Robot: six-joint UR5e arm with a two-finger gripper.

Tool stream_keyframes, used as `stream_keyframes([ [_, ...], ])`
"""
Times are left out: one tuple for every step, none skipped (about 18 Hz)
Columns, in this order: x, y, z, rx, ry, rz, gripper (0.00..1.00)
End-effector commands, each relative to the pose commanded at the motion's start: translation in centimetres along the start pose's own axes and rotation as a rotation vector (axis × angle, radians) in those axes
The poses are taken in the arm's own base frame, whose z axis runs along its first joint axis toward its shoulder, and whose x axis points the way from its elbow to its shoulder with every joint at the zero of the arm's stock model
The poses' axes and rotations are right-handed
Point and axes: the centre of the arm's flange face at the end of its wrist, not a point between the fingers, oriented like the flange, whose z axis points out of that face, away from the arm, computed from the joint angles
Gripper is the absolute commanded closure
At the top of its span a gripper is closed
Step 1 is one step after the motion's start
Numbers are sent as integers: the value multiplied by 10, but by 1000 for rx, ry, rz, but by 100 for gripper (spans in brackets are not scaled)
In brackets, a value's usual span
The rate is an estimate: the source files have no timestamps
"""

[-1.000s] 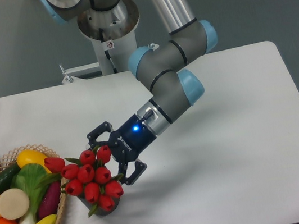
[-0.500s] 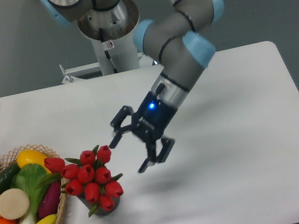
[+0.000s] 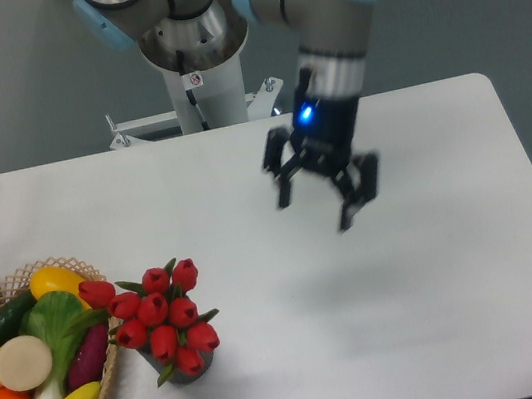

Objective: Insert the flowers into the vase

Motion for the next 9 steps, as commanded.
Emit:
stream_keyframes([
  [-1, 4, -6, -46, 5, 37, 0],
  [-2, 8, -11, -97, 23, 93, 0],
  [-2, 12, -17, -145, 44, 158, 0],
  [-2, 16, -22, -181, 70, 227, 0],
  [-3, 22, -28, -205, 91, 276, 0],
  [-5, 34, -34, -216, 103, 307, 0],
  [-8, 49, -41, -225, 110, 325, 0],
  [-8, 57, -47, -227, 122, 356, 0],
  [-8, 63, -51, -229, 134, 383, 0],
])
